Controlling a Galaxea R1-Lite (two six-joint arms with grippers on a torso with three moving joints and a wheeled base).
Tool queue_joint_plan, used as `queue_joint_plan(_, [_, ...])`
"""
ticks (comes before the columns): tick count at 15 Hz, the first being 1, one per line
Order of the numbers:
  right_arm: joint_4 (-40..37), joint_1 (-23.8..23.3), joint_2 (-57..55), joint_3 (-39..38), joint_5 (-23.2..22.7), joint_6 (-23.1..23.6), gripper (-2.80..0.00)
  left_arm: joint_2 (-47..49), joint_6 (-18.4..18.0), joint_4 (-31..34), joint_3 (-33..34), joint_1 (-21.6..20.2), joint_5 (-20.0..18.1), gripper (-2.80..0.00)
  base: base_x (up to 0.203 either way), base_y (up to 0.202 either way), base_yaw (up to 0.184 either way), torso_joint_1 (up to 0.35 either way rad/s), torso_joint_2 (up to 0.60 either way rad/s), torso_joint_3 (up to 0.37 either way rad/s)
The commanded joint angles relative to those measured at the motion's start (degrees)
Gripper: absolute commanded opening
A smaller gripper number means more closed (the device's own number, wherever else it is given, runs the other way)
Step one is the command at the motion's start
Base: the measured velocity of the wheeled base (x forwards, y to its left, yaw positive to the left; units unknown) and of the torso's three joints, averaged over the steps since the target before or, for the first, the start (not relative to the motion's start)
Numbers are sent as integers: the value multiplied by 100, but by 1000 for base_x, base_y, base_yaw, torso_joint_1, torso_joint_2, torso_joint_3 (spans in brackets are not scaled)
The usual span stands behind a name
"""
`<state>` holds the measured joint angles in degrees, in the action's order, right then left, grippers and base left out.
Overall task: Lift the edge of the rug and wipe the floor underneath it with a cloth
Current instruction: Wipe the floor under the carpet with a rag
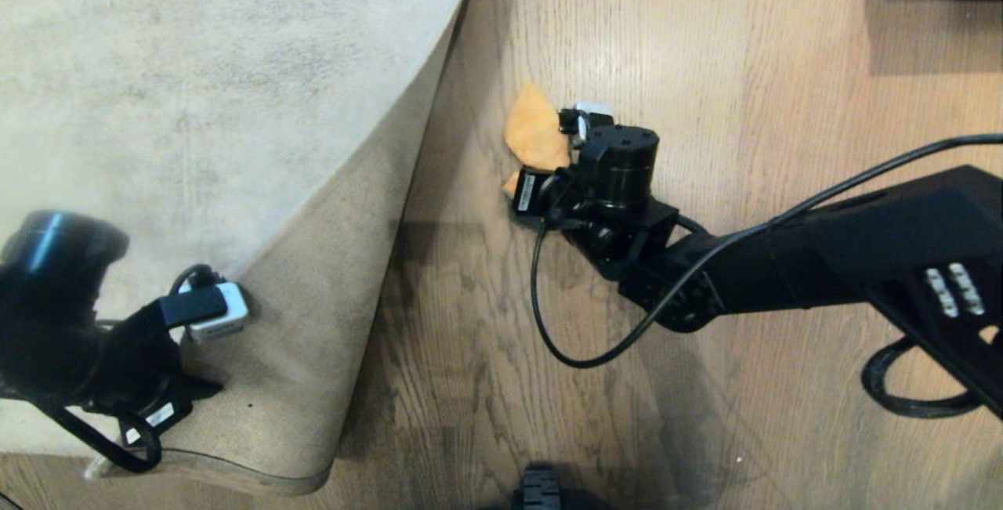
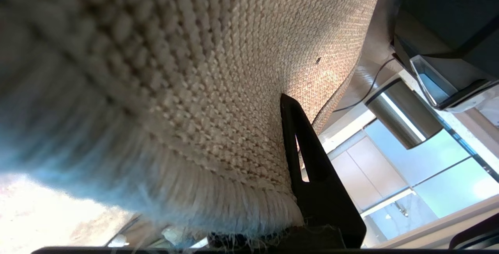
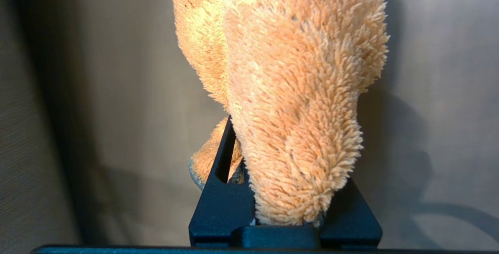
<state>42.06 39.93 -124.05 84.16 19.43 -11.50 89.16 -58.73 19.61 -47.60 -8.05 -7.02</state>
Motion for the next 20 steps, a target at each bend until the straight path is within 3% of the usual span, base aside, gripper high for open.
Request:
queue_joint_plan(1, [-98, 208, 658, -598, -54, -14, -280, -13, -26, 7, -3, 5, -10, -280, 0, 0, 0, 0, 0, 0])
queue_joint_plan(5, [36, 1069, 970, -2040, -47, -191, -280, -22, -33, 7, 16, 5, -10, -280, 0, 0, 0, 0, 0, 0])
queue_joint_plan(8, [124, 1388, 494, -2298, -38, -515, -280, -22, -33, 7, 58, 14, -10, -280, 0, 0, 0, 0, 0, 0])
queue_joint_plan(11, [274, 1417, -266, -2186, -20, -827, -280, -4, -33, 15, 76, 14, -1, -280, 0, 0, 0, 0, 0, 0])
queue_joint_plan(15, [847, 1413, -1209, -1696, -12, -903, -280, -4, -33, 16, 103, 22, -1, -280, 0, 0, 0, 0, 0, 0])
queue_joint_plan(18, [815, 1279, -1542, -871, 1, -814, -280, -13, -33, 16, 168, 22, -1, -280, 0, 0, 0, 0, 0, 0])
queue_joint_plan(20, [762, 981, -1600, -507, -15, -512, -280, -13, -33, 7, 181, 22, -1, -280, 0, 0, 0, 0, 0, 0])
